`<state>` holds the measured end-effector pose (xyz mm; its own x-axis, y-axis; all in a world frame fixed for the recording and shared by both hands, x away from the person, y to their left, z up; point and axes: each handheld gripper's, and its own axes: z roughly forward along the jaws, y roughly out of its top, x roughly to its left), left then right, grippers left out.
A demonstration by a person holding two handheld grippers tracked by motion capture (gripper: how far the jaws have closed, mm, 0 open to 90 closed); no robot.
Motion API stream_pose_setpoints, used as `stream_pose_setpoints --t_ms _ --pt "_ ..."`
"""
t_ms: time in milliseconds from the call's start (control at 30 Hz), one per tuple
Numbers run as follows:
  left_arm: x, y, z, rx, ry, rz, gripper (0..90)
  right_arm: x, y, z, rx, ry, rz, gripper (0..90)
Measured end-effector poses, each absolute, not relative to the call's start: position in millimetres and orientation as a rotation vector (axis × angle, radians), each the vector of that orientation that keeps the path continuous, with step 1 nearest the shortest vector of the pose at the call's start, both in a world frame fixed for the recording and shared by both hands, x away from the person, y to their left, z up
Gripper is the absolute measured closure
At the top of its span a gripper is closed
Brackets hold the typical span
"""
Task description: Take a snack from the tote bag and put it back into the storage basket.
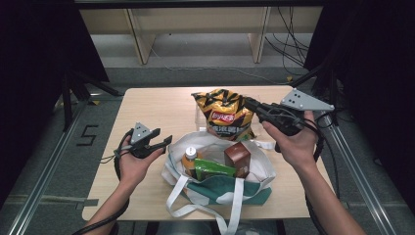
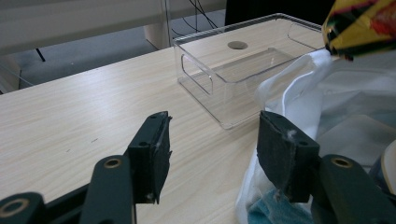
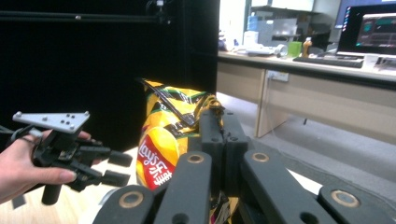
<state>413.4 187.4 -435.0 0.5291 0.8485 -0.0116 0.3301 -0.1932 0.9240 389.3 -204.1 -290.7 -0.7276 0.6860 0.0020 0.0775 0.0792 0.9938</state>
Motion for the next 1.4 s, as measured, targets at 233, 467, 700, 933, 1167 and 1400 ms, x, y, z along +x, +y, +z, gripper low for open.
stream_pose_setpoints --t_ms 233,467,700,933,1167,1400 --pt "413.1 187.2 -434.7 1.759 0.992 0.644 44.0 388.8 -210.6 -280.7 0.774 1.846 1.702 90.0" --pt "413.4 187.9 -434.7 1.756 0.994 0.646 44.0 393.2 -216.4 -277.0 0.789 1.821 1.690 90.0" --pt "413.7 189.1 -434.5 1.755 0.992 0.648 44.0 398.6 -219.7 -274.1 0.789 1.790 1.658 90.0" --pt "413.0 191.7 -433.3 1.733 1.000 0.652 43.8 406.6 -223.8 -275.7 0.825 1.768 1.651 90.0" --pt "413.6 192.5 -433.8 1.725 1.009 0.656 43.4 411.8 -224.7 -276.3 0.853 1.769 1.641 90.0" --pt "414.3 192.9 -433.9 1.726 1.006 0.659 43.2 419.0 -227.1 -276.6 0.857 1.747 1.628 90.0"
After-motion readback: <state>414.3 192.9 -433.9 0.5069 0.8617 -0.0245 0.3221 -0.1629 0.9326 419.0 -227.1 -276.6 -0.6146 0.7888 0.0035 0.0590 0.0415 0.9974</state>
